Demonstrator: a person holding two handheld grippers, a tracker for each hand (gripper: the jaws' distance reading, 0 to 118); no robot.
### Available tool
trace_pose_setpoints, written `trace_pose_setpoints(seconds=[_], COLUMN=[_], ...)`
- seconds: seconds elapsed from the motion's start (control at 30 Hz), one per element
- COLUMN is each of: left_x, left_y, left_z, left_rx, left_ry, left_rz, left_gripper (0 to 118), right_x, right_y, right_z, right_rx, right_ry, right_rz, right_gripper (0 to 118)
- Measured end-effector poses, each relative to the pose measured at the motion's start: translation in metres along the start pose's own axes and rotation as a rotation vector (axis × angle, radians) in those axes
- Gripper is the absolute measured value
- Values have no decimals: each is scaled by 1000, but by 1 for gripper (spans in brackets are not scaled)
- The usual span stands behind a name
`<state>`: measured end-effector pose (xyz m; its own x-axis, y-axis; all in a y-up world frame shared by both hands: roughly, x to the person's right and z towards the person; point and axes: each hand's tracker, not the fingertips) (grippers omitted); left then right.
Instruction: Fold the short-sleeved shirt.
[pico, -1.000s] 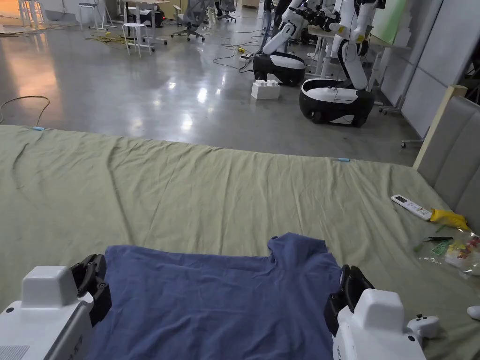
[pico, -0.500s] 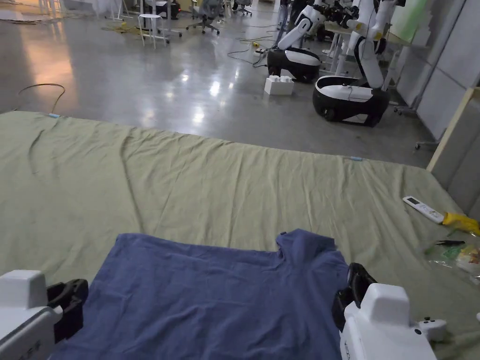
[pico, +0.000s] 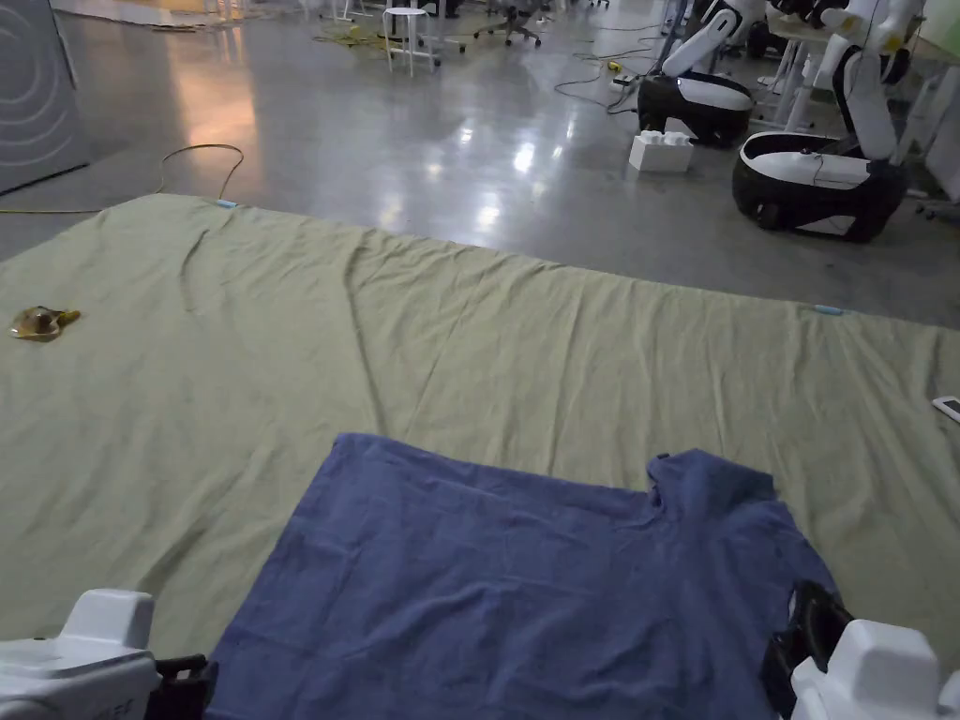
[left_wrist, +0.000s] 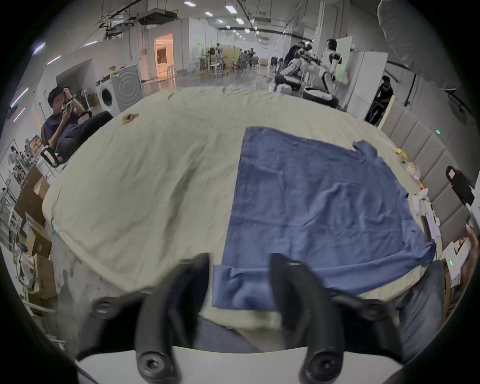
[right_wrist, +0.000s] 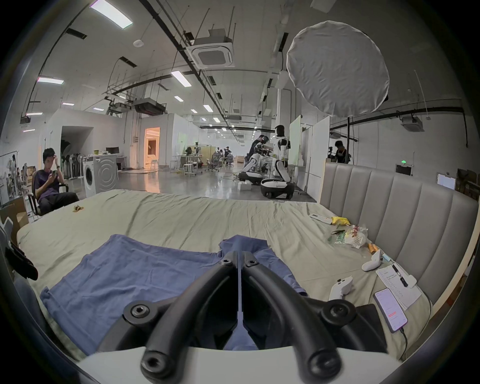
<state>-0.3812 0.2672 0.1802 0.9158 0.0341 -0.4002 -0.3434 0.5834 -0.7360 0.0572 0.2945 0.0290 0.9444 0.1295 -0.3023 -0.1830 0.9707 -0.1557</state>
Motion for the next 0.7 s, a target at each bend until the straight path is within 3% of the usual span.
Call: trace_pose_setpoints(seconds=[0.33,0.47,0.53,0.63,0.7], left_x=[-2,4,0,-1,1], left_y=[-28,-24,-29,-30,-28], left_z=[-72,-59,-58,-54,-55], left_rx=[-264,-208,-202,-183,-186], left_ry=[71,68,47,10,-5], left_rz=[-5,24,-2,-9,3], left_gripper=[66,63,50,11,9], right_x=[4,8,9,14,21], right_y=[-15,-18,-20,-24,-23], right_z=[-3,-3,-4,-4,-1], right_rx=[-60,-75,-85,-118,-146], right_ry=[10,2,-3,2,-4], right_rz=[17,18,15,4,-5], right_gripper=[3,3,3,3,3])
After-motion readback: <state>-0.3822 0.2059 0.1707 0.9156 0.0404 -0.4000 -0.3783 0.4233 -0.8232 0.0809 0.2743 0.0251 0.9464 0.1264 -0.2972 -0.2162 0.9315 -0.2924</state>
